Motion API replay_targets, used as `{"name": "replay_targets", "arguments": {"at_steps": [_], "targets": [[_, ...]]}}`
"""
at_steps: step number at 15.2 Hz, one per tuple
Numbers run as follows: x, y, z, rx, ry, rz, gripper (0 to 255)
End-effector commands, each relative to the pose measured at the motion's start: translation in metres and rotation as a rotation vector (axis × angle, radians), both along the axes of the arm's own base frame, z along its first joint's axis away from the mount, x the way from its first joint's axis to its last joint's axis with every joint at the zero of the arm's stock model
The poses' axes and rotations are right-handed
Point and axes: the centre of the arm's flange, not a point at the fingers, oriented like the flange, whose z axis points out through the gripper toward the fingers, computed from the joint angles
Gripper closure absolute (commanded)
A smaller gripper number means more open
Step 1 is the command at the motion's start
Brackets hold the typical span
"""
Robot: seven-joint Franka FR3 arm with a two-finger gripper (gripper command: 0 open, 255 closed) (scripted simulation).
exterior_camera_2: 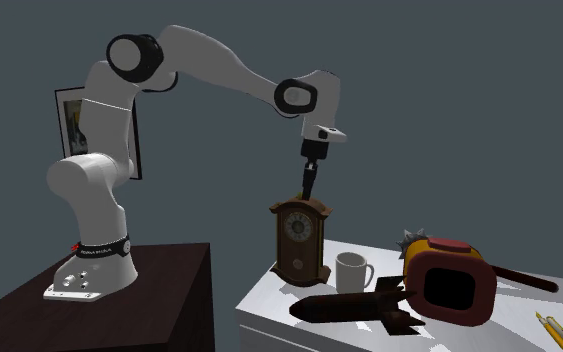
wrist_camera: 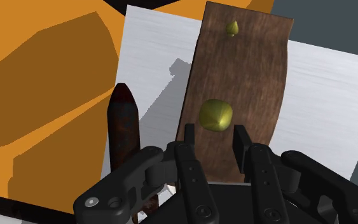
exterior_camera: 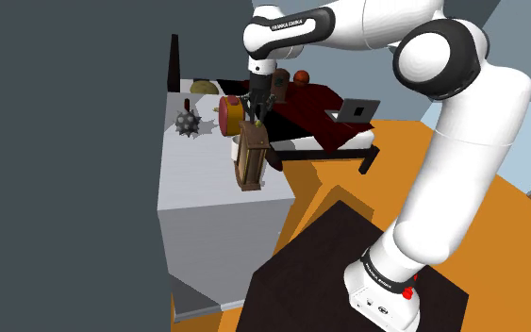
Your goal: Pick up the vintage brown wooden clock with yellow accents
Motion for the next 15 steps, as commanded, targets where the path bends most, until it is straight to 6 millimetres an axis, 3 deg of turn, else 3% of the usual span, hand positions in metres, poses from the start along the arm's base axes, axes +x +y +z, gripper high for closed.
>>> {"name": "replay_targets", "arguments": {"at_steps": [1, 5, 15], "targets": [[0.0, 0.0, -0.001, 0.0, 0.001, 0.001, 255], [0.0, 0.0, -0.001, 0.0, 0.001, 0.001, 255], [0.0, 0.0, 0.052, 0.0, 0.001, 0.001, 255]]}}
